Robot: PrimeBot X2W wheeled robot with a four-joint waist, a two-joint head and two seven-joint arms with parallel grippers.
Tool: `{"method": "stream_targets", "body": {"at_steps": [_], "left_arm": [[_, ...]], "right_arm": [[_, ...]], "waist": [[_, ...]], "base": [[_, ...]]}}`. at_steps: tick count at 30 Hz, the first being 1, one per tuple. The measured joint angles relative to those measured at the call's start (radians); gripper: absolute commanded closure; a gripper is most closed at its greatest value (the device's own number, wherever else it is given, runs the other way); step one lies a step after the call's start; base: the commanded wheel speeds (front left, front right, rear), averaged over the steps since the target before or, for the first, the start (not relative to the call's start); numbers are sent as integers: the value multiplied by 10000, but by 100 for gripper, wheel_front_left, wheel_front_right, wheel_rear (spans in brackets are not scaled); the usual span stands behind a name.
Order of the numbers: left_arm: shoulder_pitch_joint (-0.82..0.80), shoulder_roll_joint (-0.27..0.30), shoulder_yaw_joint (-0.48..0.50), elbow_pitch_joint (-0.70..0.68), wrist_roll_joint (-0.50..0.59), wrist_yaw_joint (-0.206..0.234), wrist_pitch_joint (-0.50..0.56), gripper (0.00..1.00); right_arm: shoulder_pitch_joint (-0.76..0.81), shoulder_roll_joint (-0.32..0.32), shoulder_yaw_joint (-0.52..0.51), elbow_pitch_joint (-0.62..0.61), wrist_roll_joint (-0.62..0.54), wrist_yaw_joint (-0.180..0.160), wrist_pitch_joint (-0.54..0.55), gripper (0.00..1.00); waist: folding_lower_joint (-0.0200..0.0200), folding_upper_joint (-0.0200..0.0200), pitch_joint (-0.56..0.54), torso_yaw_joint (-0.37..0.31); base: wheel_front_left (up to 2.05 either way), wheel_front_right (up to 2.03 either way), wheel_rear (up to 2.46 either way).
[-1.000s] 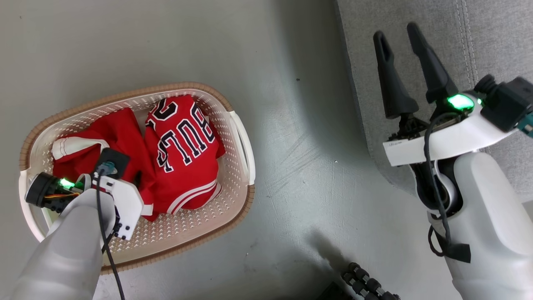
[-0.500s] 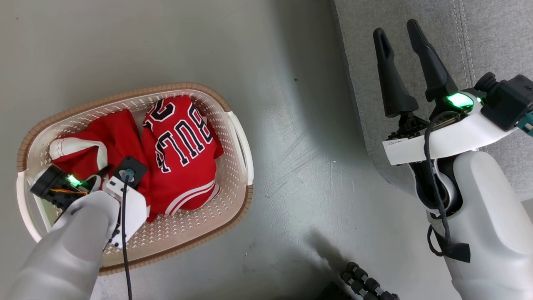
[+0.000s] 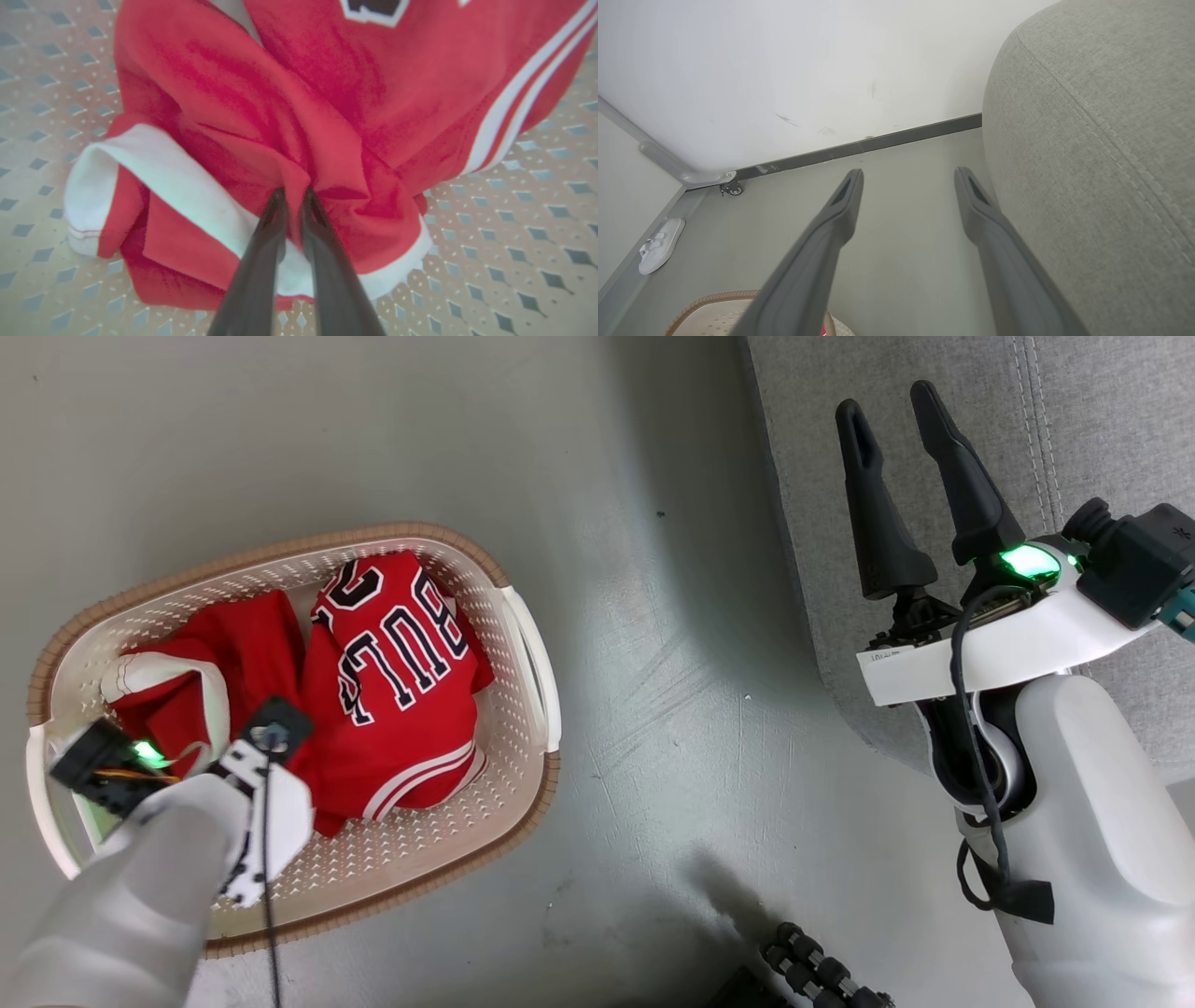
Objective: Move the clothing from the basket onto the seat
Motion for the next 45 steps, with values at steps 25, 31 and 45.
{"method": "stream_targets", "body": {"at_steps": [25,31,45], "left_arm": [[-195,-433,61,-73,-226,-102,-1220,100],[-193,-568,234,-104,-493,-102,-1689,100],[230,-888,721,-205,-1256,-132,-2531,100]], "right_arm": [[-167,6,-107,38,44,0,0,0],[-165,4,-270,94,36,0,0,0],[-139,4,-341,395,-226,0,0,0]], "waist": [[0,0,-562,133],[0,0,-875,200],[0,0,-1869,491]], "base": [[0,0,0],[0,0,0],[0,0,0]]}}
